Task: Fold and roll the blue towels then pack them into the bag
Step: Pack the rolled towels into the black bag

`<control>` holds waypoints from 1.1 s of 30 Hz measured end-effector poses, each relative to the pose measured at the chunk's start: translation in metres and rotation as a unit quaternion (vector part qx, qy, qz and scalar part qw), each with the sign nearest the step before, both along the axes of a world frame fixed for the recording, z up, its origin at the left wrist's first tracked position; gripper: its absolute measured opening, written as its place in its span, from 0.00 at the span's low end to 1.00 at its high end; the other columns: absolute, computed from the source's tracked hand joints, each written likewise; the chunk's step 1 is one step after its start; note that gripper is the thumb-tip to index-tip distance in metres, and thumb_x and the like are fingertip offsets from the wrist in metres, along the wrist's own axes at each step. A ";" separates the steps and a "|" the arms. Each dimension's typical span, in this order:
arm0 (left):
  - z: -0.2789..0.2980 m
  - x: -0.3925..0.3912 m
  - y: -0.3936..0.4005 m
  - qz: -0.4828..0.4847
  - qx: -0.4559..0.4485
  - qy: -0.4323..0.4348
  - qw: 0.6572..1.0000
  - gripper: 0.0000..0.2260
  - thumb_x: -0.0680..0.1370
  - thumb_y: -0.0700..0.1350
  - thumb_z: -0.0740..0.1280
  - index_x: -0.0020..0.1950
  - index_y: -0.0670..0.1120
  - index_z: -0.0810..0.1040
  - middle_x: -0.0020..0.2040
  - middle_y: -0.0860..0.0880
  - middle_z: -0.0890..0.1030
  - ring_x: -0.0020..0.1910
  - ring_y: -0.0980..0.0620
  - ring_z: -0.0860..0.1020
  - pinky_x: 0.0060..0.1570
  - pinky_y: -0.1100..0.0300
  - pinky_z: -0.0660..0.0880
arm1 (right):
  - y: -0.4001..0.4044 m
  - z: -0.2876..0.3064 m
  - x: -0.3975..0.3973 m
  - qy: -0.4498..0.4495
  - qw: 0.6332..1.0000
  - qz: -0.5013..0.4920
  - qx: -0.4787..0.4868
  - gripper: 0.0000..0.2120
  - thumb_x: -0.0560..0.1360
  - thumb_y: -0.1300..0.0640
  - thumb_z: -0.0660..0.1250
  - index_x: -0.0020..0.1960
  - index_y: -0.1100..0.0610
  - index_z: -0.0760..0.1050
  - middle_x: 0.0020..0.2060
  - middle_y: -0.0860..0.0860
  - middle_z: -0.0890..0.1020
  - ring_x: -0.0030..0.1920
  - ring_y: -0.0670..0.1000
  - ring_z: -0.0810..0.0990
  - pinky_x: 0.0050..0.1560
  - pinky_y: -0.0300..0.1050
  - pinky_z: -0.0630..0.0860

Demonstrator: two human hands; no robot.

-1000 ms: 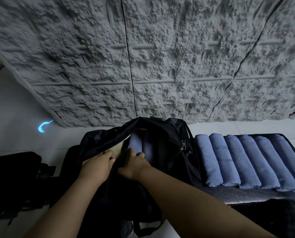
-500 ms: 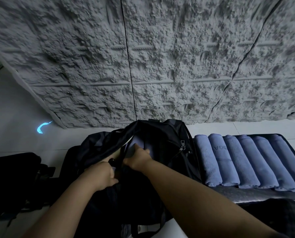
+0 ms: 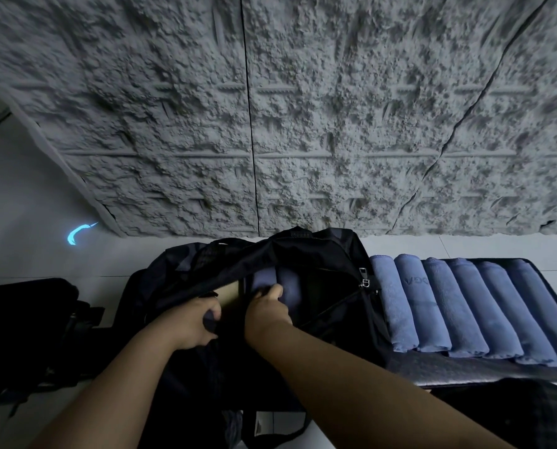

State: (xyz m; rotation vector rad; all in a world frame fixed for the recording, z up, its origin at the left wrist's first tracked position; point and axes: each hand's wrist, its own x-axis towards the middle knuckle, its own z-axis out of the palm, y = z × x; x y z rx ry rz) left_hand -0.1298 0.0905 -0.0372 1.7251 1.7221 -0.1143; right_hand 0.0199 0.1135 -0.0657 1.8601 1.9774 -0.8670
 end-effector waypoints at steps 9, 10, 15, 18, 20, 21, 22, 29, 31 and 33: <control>0.002 -0.001 0.006 -0.018 -0.027 -0.020 0.999 0.13 0.70 0.49 0.74 0.48 0.52 0.71 0.46 0.57 0.68 0.46 0.59 0.70 0.39 0.76 0.64 | 0.011 0.030 0.023 -0.028 0.993 0.115 0.021 0.37 0.75 0.39 0.62 0.77 0.43 0.47 0.76 0.54 0.39 0.73 0.67 0.38 0.68 0.70 0.48; 0.001 -0.001 0.006 -0.019 -0.023 -0.021 0.999 0.13 0.70 0.49 0.73 0.48 0.52 0.71 0.47 0.56 0.69 0.47 0.58 0.70 0.40 0.75 0.64 | 0.011 0.028 0.027 -0.010 0.994 0.106 -0.004 0.38 0.74 0.38 0.63 0.76 0.41 0.46 0.76 0.53 0.37 0.73 0.70 0.37 0.69 0.70 0.49; -0.002 -0.004 0.007 -0.040 -0.039 -0.007 0.998 0.15 0.69 0.51 0.74 0.49 0.54 0.70 0.51 0.52 0.70 0.53 0.54 0.70 0.52 0.64 0.69 | 0.007 0.024 0.034 -0.011 0.991 0.121 -0.048 0.39 0.74 0.38 0.64 0.77 0.44 0.47 0.76 0.54 0.41 0.72 0.72 0.42 0.70 0.62 0.54; -0.002 -0.004 0.007 -0.048 -0.043 -0.006 0.998 0.17 0.69 0.51 0.74 0.50 0.53 0.70 0.51 0.53 0.69 0.54 0.54 0.70 0.55 0.63 0.69 | 0.001 0.020 0.038 -0.012 0.992 0.113 -0.051 0.38 0.74 0.38 0.63 0.77 0.43 0.48 0.76 0.55 0.44 0.73 0.70 0.46 0.69 0.60 0.57; -0.002 -0.002 0.006 -0.054 -0.034 0.009 0.998 0.16 0.70 0.53 0.73 0.50 0.53 0.69 0.51 0.54 0.69 0.54 0.55 0.70 0.55 0.62 0.69 | -0.006 0.025 0.043 0.010 0.993 0.117 -0.011 0.35 0.75 0.39 0.62 0.76 0.44 0.50 0.76 0.57 0.49 0.71 0.70 0.52 0.68 0.59 0.60; -0.003 -0.001 0.004 -0.056 -0.023 0.021 0.998 0.16 0.70 0.55 0.73 0.50 0.54 0.69 0.51 0.54 0.70 0.54 0.55 0.70 0.54 0.62 0.69 | -0.012 0.031 0.046 0.028 0.992 0.122 0.022 0.33 0.76 0.41 0.61 0.76 0.44 0.52 0.75 0.58 0.52 0.71 0.69 0.54 0.68 0.59 0.61; -0.003 0.000 0.001 -0.053 -0.011 0.031 0.998 0.15 0.71 0.56 0.72 0.51 0.55 0.69 0.52 0.55 0.71 0.54 0.56 0.70 0.53 0.63 0.69 | -0.018 0.037 0.049 0.048 0.989 0.131 0.054 0.31 0.77 0.44 0.60 0.76 0.45 0.53 0.74 0.58 0.56 0.71 0.68 0.55 0.68 0.58 0.62; -0.005 0.002 -0.024 -0.134 0.189 0.188 0.955 0.20 0.77 0.56 0.63 0.68 0.55 0.69 0.73 0.51 0.62 0.66 0.45 0.70 0.59 0.55 0.71 | -0.046 0.066 0.087 0.202 0.908 0.166 0.327 0.18 0.74 0.50 0.53 0.56 0.54 0.76 0.48 0.51 0.78 0.49 0.55 0.75 0.50 0.50 0.74; 0.002 0.001 -0.027 -0.161 0.238 0.180 0.941 0.19 0.69 0.49 0.74 0.59 0.51 0.77 0.64 0.47 0.73 0.52 0.44 0.79 0.44 0.52 0.79 | -0.050 0.067 0.108 0.218 0.877 0.148 0.402 0.11 0.74 0.53 0.58 0.50 0.54 0.77 0.43 0.50 0.77 0.44 0.54 0.74 0.45 0.49 0.73; 0.005 -0.002 -0.029 -0.188 0.296 0.188 0.917 0.23 0.59 0.42 0.80 0.51 0.47 0.79 0.54 0.46 0.78 0.43 0.46 0.81 0.37 0.55 0.79 | -0.052 0.069 0.130 0.225 0.860 0.106 0.446 0.09 0.75 0.54 0.59 0.49 0.55 0.77 0.43 0.51 0.76 0.43 0.54 0.72 0.45 0.48 0.70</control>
